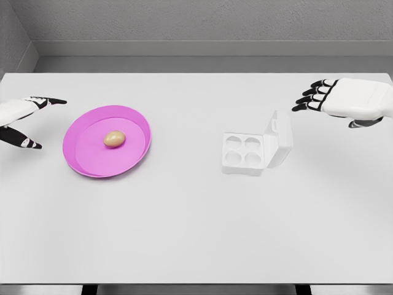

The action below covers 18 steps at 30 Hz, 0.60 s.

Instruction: Pack egg into the box and close the box lid

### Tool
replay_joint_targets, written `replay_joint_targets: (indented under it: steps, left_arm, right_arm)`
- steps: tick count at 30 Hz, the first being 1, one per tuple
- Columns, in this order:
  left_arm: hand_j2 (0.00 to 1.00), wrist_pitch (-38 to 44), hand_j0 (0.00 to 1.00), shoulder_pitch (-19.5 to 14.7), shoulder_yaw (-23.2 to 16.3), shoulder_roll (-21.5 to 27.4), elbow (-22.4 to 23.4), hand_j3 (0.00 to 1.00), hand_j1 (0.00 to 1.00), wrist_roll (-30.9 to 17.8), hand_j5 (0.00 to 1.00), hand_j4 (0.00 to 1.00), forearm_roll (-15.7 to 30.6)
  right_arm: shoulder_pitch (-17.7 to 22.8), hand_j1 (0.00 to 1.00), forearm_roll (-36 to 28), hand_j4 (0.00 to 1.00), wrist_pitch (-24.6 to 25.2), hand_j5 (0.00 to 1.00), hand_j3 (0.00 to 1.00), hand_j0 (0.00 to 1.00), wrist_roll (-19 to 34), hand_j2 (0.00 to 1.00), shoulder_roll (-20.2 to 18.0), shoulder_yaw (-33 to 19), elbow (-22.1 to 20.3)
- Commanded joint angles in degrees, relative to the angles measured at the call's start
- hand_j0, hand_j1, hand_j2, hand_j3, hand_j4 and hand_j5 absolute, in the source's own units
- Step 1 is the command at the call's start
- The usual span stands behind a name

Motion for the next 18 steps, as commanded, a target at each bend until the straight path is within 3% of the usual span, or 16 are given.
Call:
replay_joint_targets:
  steps: [1, 6, 8, 11, 14, 16, 18]
  left_arm:
    - [1.00, 0.1, 1.00, 0.0, 0.0, 0.1, 0.0, 1.00, 1.00, -0.1, 1.00, 1.00, 0.4]
    - [1.00, 0.1, 1.00, -1.4, -1.6, -2.6, -1.0, 1.00, 1.00, -1.4, 1.00, 1.00, 0.6]
    - [1.00, 0.1, 1.00, -3.3, -3.8, -6.4, -0.8, 1.00, 1.00, -1.6, 1.00, 1.00, 0.4]
    - [1.00, 0.1, 1.00, -4.6, -5.0, -8.4, -0.8, 1.00, 1.00, -1.7, 1.00, 1.00, 0.3]
    - [1.00, 0.1, 1.00, -4.9, -5.4, -11.6, -0.7, 1.00, 1.00, -1.7, 1.00, 1.00, 0.3]
    - [1.00, 0.1, 1.00, -4.9, -7.1, -13.2, -0.3, 1.00, 1.00, -1.6, 1.00, 1.00, 0.2]
    - [1.00, 0.1, 1.00, -4.7, -8.5, -13.5, -0.1, 1.00, 1.00, -1.6, 1.00, 1.00, -0.7]
  right_arm:
    - [0.0, 1.00, -0.1, 1.00, 0.1, 1.00, 1.00, 1.00, 0.0, 1.00, -0.2, 0.0, 0.2]
    - [0.6, 1.00, -0.8, 1.00, 0.1, 1.00, 1.00, 1.00, 0.0, 1.00, -1.6, -2.0, 0.3]
    - [1.1, 1.00, -0.8, 1.00, 0.1, 1.00, 1.00, 1.00, 0.0, 1.00, -2.4, -3.1, 2.8]
    - [3.3, 1.00, -0.8, 1.00, 0.1, 1.00, 1.00, 1.00, 0.0, 1.00, -3.2, -5.0, 6.8]
    - [3.3, 1.00, -0.1, 1.00, 0.1, 1.00, 1.00, 1.00, 0.0, 1.00, -2.7, -4.2, 6.8]
    - [6.1, 1.00, -0.2, 1.00, 0.1, 1.00, 1.00, 1.00, 0.0, 1.00, -2.6, -3.5, 6.7]
    - [6.2, 1.00, -0.1, 1.00, 0.1, 1.00, 1.00, 1.00, 0.0, 1.00, -2.5, -0.7, 6.2]
